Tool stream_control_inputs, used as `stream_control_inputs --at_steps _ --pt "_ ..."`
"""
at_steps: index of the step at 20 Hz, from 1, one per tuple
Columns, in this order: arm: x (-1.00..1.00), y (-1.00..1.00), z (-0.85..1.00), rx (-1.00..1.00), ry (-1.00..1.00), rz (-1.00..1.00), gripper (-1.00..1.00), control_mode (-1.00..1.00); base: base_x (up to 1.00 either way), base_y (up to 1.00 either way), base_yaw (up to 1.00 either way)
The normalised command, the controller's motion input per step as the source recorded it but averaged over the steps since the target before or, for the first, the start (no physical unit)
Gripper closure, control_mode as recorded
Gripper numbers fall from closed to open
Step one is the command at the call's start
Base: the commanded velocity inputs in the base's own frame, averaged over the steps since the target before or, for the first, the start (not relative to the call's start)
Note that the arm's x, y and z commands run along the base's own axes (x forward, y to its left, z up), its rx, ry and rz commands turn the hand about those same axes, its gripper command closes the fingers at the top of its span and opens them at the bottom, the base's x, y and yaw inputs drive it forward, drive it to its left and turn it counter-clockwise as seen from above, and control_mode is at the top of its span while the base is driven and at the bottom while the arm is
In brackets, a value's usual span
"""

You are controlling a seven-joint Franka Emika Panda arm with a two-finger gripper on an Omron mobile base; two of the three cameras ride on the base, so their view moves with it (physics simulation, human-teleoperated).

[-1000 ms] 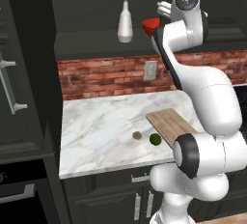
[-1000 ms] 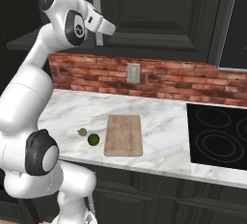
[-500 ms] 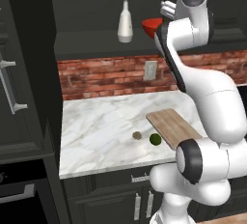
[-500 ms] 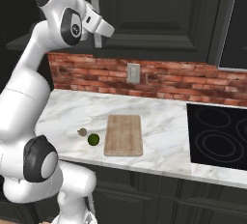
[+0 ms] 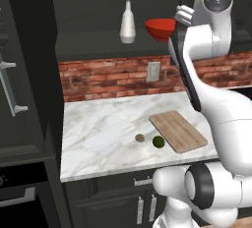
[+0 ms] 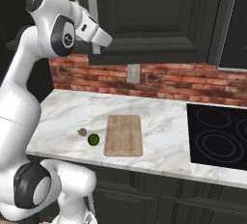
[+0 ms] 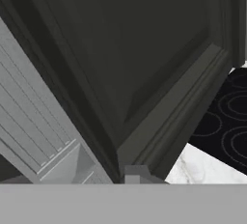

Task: Open the cabinet. Place the bowl and condiment on the counter. Then place the lime and garlic on the cutting board.

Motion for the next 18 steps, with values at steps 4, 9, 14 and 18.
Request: stream_control_inputs --at_steps 4,9,14,18 --pt "-0.42 -1.0 -0.58 0.07 0.0 0.0 1.0 -1.0 0.0 0.0 0.0" --pt "-0.37 -1.0 -0.56 0.06 0.0 0.0 1.0 -1.0 0.0 0.0 0.0" --pt "-0.34 -1.0 -0.56 0.05 0.0 0.0 1.0 -1.0 0.0 0.0 0.0" --pt "-0.28 -1.0 -0.56 0.05 0.0 0.0 1.0 -1.0 0.0 0.0 0.0"
